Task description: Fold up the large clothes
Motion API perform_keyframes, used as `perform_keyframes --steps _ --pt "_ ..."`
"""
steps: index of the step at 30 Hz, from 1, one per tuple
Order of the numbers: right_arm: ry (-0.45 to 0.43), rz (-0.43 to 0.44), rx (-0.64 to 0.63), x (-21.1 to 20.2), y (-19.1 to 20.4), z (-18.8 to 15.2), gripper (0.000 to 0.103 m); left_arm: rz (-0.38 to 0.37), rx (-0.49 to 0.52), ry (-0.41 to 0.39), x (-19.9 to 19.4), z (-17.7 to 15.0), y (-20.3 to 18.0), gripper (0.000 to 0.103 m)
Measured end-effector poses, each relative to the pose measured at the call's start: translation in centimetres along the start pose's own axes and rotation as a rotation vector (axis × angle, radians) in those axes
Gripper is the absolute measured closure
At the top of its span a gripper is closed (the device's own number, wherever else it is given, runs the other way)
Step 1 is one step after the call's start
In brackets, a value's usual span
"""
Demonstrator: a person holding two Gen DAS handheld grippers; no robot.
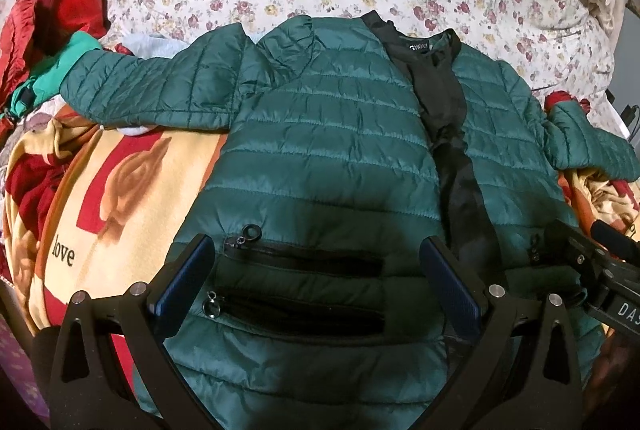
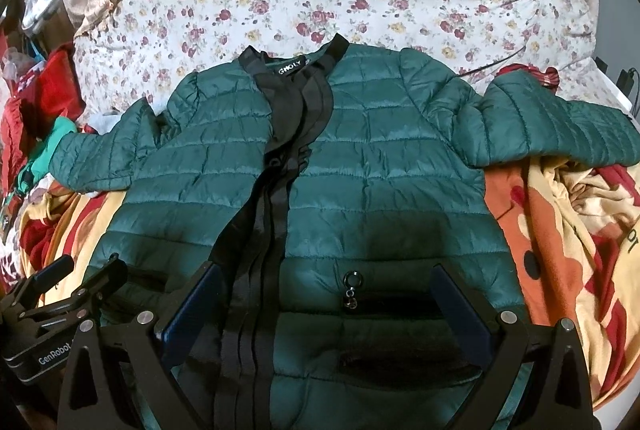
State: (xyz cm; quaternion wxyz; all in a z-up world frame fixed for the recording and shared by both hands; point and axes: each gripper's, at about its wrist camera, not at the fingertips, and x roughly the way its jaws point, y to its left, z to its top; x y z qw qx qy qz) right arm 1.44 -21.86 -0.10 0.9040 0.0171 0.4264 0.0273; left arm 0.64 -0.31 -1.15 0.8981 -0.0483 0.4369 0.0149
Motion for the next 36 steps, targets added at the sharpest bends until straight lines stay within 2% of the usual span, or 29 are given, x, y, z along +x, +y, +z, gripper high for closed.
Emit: perform_keyframes --steps 4,18,36 --pt "0.023 -0.003 -0.004 0.3 0.1 0.0 0.000 -0.028 -0.026 0.005 0.1 0.0 0.0 0.001" --pt "0.045 -0.010 -0.015 1.3 0.3 0.1 0.000 0.001 -0.021 -0.001 1.0 0.0 0.8 0.001" --pt "0.060 -0.005 -0.019 2.1 0.5 0.5 0.000 0.031 -0.022 0.039 1.5 0.2 0.9 0.001"
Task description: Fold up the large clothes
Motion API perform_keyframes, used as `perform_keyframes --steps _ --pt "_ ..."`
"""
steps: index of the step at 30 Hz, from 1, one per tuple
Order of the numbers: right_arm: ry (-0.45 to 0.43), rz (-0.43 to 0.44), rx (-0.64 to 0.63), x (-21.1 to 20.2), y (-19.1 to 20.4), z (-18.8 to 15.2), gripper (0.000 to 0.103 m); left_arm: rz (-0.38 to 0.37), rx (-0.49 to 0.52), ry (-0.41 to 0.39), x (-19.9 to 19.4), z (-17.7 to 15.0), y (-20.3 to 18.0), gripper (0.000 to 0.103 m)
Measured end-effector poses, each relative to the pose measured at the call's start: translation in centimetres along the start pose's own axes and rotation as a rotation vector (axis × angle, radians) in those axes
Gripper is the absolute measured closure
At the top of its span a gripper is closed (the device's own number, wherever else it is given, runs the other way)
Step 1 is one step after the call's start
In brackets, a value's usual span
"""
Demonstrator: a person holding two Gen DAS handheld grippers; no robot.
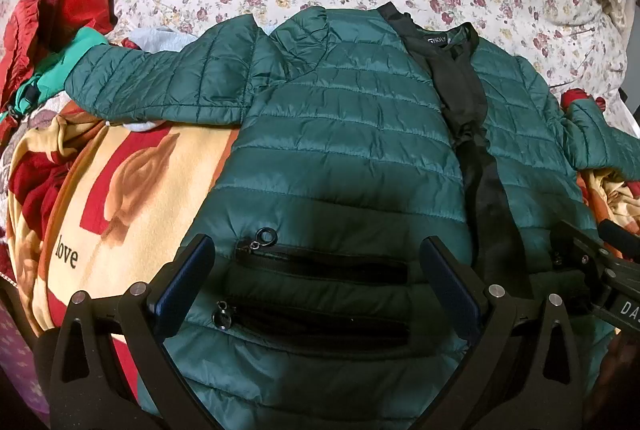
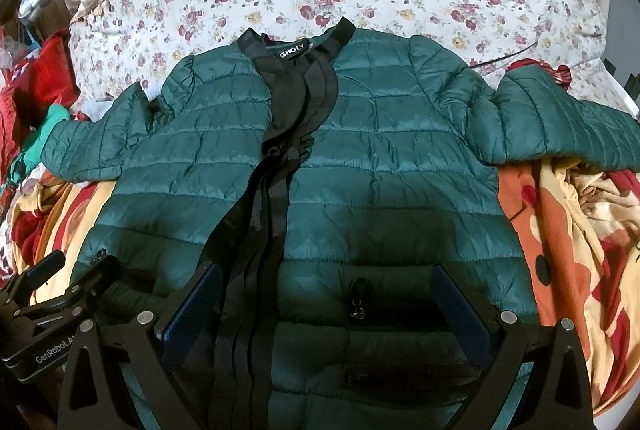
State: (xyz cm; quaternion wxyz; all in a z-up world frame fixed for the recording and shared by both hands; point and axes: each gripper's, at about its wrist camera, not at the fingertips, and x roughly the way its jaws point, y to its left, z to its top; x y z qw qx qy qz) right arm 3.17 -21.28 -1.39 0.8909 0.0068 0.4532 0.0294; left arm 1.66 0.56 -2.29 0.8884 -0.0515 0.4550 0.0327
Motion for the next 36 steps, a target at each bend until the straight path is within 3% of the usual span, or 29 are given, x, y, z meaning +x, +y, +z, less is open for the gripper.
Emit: perform_keyframes --steps 24,36 --pt "-0.010 -0.039 -0.036 -0.12 0.38 0.32 0.000 -0.001 0.000 0.000 0.42 -0.13 0.16 0.001" --pt "0.009 -0.006 -0.023 0.32 0.45 0.58 0.000 0.025 0.000 0.026 0.46 -0.03 0.28 0.001"
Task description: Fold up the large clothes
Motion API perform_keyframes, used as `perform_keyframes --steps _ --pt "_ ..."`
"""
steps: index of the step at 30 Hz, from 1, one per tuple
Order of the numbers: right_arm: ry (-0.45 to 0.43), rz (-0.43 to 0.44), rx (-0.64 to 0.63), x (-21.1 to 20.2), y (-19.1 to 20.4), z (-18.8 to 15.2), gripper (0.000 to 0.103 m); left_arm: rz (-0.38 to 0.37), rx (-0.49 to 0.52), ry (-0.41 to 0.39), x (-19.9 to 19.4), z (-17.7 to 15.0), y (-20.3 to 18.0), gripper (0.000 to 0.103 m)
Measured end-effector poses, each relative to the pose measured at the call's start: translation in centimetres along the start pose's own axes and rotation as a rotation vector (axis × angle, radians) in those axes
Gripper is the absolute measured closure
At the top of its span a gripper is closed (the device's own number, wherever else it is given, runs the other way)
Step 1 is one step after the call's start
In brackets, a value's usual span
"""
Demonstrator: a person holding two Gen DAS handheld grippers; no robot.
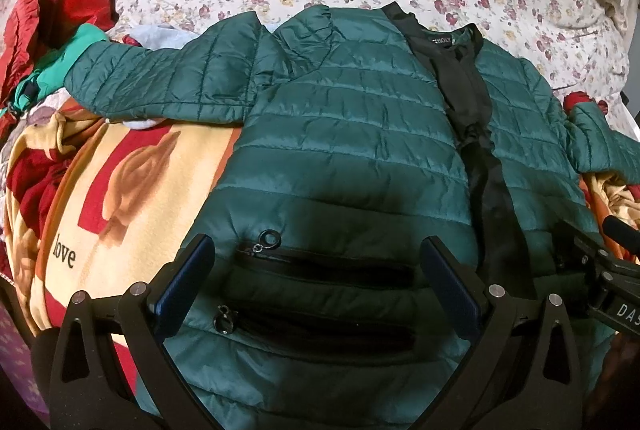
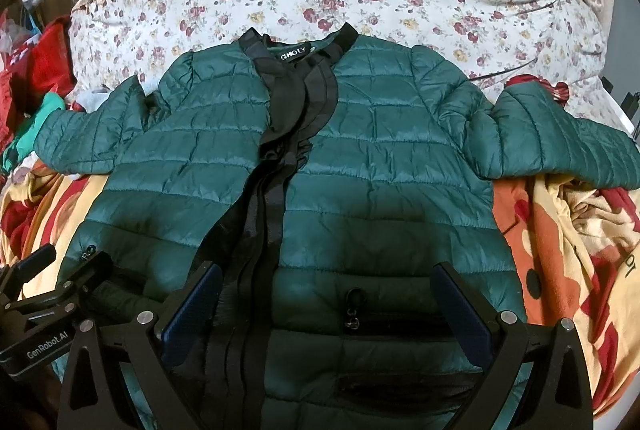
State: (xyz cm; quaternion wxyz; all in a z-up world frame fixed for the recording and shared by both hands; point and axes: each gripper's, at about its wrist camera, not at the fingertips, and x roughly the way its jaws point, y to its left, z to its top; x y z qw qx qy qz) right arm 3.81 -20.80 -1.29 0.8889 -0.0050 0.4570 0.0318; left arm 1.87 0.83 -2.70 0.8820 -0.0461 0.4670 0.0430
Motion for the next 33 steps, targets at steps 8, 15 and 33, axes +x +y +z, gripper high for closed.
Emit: perform_keyframes --steps 8,15,33 --pt "-0.003 -0.007 -0.009 0.1 0.2 -0.2 0.000 -0.009 -0.009 -0.019 0.1 0.2 0.3 0.001" --pt "-0.008 -0.015 -0.022 0.5 0.4 0.1 0.000 0.010 -0.027 -0.031 0.3 0.8 1.2 0.001" --pt "-0.008 -0.022 -0.057 1.8 2.2 1.5 0.000 0.094 -0.094 -0.051 1.2 2.3 5.5 0.001"
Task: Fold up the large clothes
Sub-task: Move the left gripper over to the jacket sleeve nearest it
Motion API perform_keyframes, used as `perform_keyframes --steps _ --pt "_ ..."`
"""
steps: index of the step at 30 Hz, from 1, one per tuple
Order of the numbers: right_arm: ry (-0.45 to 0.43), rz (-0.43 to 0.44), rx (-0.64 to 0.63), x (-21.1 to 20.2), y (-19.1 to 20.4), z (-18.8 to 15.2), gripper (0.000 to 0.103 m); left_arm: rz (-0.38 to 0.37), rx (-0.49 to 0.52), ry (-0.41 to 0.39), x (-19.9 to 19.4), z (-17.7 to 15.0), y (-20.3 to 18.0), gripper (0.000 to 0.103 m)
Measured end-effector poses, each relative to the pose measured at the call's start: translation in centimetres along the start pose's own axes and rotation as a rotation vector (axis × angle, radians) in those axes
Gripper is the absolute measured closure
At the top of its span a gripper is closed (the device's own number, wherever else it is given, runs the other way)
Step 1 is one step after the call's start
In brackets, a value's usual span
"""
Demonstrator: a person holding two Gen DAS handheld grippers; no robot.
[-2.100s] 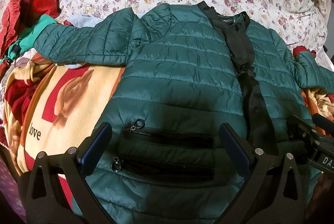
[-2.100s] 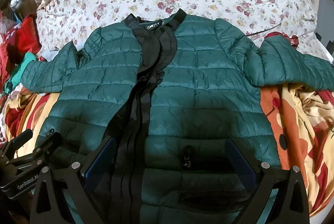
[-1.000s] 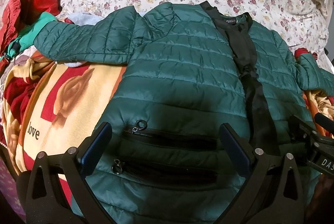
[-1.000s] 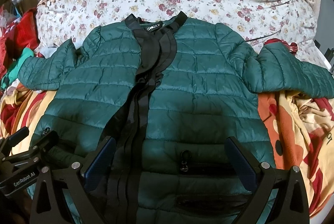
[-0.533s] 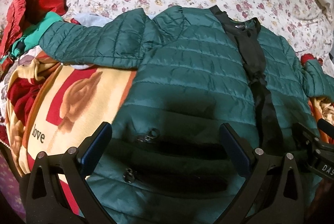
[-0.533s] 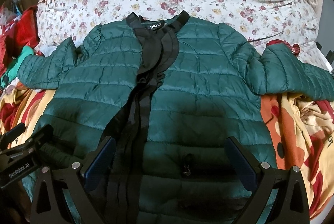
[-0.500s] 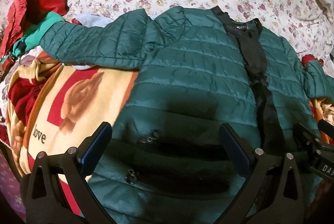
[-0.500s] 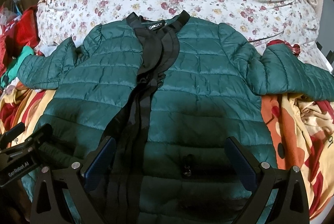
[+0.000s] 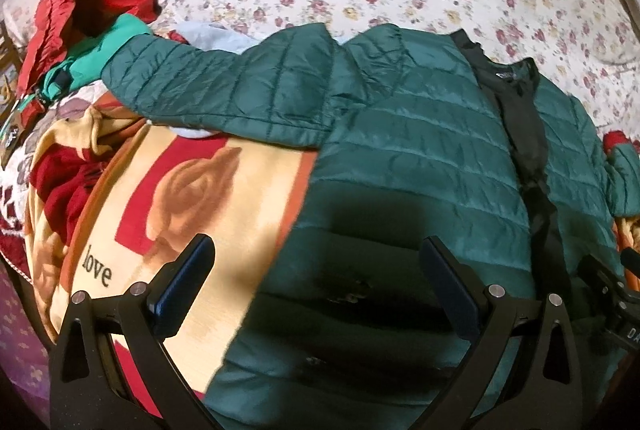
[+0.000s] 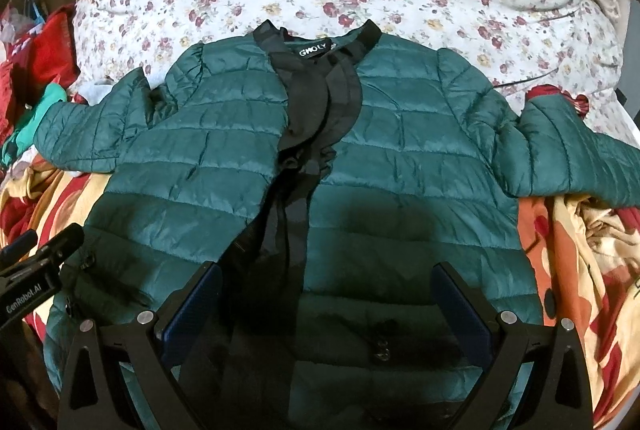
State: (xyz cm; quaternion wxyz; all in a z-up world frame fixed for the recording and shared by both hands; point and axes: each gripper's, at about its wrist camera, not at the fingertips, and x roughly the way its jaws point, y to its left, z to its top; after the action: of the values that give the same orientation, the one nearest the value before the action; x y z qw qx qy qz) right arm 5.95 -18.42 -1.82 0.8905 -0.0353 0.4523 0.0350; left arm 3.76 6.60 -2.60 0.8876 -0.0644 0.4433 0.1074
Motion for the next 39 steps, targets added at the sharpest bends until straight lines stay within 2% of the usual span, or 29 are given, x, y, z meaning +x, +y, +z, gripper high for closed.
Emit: perform_keyframes --steps 24,39 --pt "0.013 0.037 -0.026 1.9 2.6 2.5 0.000 0.116 -0.054 -0.060 1.2 3.7 5.9 0.001" --pt "0.033 0.037 -0.009 3.2 2.7 3.4 0.000 0.190 -0.118 -0.077 2.8 6.9 10.6 0.001"
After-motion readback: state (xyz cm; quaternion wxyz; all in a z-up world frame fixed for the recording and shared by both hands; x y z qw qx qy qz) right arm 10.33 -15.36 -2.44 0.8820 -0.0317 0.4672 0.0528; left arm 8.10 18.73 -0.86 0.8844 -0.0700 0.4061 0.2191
